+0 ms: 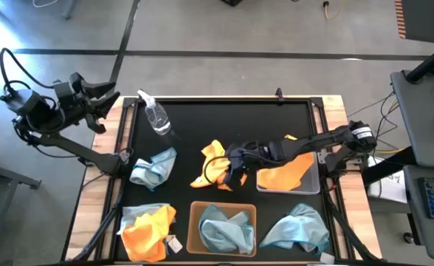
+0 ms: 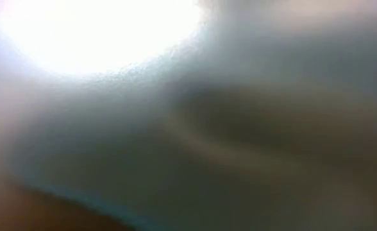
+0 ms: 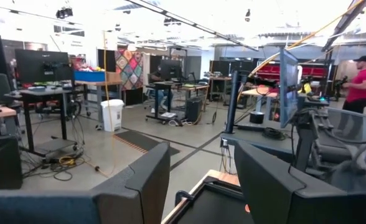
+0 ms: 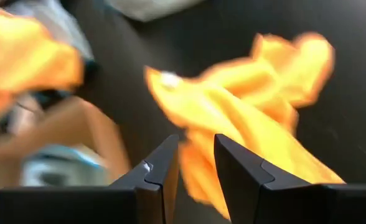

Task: Sort microfiber towel by color & place in baskets
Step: Put the top orange microfiber towel into the transparent bin

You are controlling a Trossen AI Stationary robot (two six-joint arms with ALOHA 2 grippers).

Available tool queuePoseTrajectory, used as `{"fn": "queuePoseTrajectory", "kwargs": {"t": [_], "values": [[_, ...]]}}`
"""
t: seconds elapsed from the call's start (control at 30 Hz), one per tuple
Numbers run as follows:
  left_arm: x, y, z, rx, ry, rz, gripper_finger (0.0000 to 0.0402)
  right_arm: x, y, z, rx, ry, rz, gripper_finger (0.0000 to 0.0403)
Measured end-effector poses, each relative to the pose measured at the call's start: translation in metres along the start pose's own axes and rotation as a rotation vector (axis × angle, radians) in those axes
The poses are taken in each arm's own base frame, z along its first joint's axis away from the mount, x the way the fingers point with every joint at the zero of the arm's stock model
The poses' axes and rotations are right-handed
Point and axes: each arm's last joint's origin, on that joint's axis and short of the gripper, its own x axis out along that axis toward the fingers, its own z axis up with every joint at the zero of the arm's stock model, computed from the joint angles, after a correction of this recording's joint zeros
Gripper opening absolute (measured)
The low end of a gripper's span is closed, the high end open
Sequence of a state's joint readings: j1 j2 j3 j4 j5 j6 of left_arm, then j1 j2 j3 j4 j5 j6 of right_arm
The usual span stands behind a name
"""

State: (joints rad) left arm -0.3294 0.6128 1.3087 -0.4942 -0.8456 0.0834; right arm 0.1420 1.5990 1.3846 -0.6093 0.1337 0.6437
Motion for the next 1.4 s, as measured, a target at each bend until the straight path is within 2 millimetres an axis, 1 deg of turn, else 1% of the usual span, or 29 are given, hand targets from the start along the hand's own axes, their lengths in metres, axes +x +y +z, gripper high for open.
{"fn": "queuePoseTrajectory", "kwargs": {"t": [0.13, 0.3, 0.5, 0.6, 0.77, 1.03, 1.17, 1.4], "values": [[0.0, 0.0, 0.0, -0.008, 0.0, 0.0, 0.0165, 0.001, -0.015, -0.002, 0.007, 0.128, -0.011, 0.0102], [0.0, 0.0, 0.0, -0.019, 0.0, 0.0, 0.0165, 0.006, -0.027, 0.005, -0.012, 0.187, 0.061, 0.0109], [0.0, 0.0, 0.0, 0.005, -0.001, 0.0, 0.0165, 0.025, -0.046, 0.01, 0.01, 0.249, 0.049, 0.0118], [0.0, 0.0, 0.0, 0.013, -0.001, 0.0, 0.0165, 0.035, -0.054, 0.012, 0.034, 0.292, 0.074, 0.0124], [0.0, 0.0, 0.0, 0.024, -0.001, 0.0, 0.0165, 0.053, -0.058, 0.007, 0.043, 0.338, 0.056, 0.0133], [0.0, 0.0, 0.0, 0.106, -0.001, 0.0, 0.0165, 0.077, -0.064, 0.001, 0.057, 0.395, 0.04, 0.0148], [0.0, 0.0, 0.0, 0.147, -0.001, 0.0, 0.0165, 0.085, -0.066, -0.001, 0.061, 0.405, 0.032, 0.0153], [0.0, 0.0, 0.0, 0.202, -0.001, 0.0, 0.0165, 0.094, -0.065, 0.005, 0.059, 0.338, 0.063, 0.0155]]}}
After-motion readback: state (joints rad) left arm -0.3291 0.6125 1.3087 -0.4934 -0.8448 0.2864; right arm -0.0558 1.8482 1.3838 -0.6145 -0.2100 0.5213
